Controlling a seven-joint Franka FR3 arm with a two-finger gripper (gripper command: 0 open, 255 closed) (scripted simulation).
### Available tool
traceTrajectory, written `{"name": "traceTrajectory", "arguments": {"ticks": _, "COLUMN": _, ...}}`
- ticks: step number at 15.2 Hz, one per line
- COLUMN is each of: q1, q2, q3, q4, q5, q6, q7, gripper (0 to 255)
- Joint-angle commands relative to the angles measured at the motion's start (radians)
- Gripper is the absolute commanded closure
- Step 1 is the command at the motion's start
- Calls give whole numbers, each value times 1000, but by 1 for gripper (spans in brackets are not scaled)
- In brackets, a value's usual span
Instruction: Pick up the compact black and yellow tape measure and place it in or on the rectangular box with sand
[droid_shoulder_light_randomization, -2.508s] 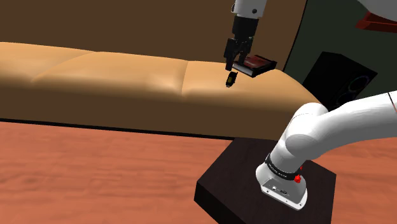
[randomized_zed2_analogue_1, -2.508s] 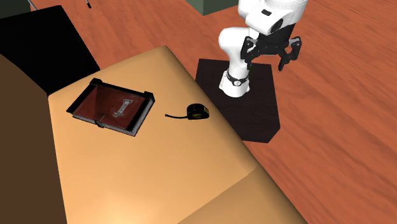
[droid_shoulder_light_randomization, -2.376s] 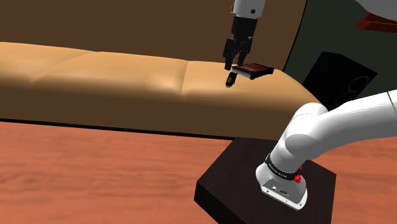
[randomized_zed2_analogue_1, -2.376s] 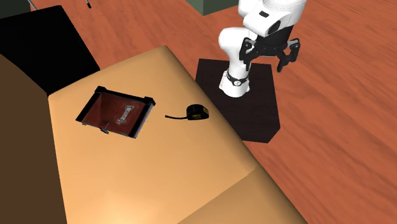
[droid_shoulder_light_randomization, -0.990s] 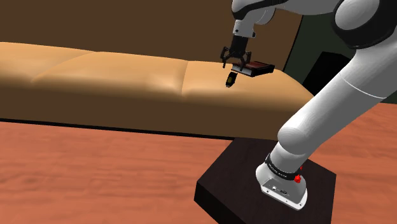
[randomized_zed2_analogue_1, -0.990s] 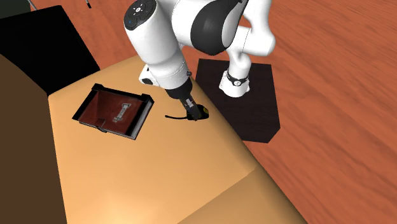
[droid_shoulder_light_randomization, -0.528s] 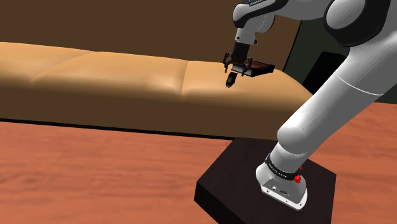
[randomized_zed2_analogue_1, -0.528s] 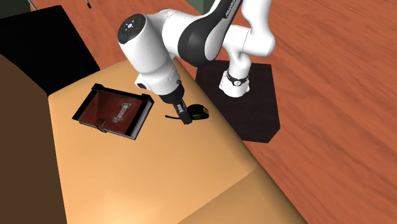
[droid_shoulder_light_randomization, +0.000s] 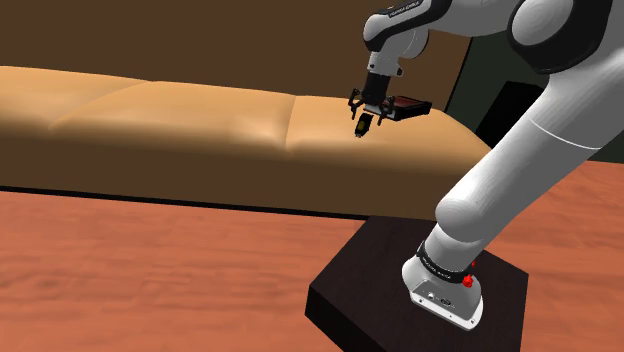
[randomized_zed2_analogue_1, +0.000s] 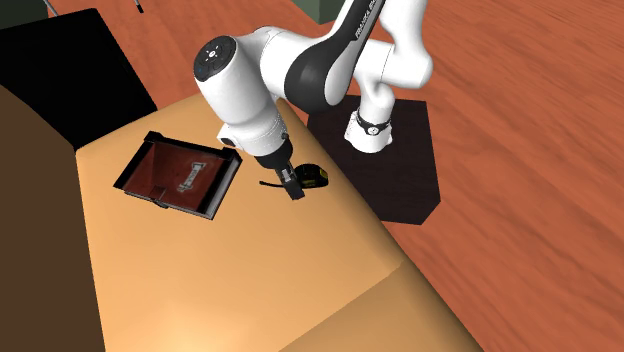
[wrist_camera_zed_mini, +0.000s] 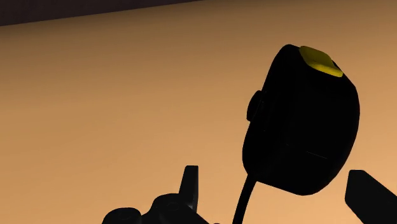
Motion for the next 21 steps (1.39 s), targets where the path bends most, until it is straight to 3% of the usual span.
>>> {"name": "traceTrajectory", "arguments": {"ticks": 1, "q1": 0, "q2": 0, "q3": 0, "q4": 0, "q5": 0, "q6": 0, "q7": 0, "gripper": 0}}
{"name": "traceTrajectory", "arguments": {"ticks": 2, "q1": 0, "q2": 0, "q3": 0, "q4": 0, "q5": 0, "q6": 0, "q7": 0, "gripper": 0}}
{"name": "traceTrajectory", "arguments": {"ticks": 3, "q1": 0, "q2": 0, "q3": 0, "q4": 0, "q5": 0, "q6": 0, "q7": 0, "gripper": 255}}
{"name": "traceTrajectory", "arguments": {"ticks": 12, "q1": 0, "q2": 0, "q3": 0, "q4": 0, "q5": 0, "q6": 0, "q7": 0, "gripper": 255}}
{"name": "traceTrajectory", "arguments": {"ticks": 21, "q1": 0, "q2": -28, "q3": 3, "q4": 92, "q5": -10, "q6": -117, "q7": 23, "gripper": 255}}
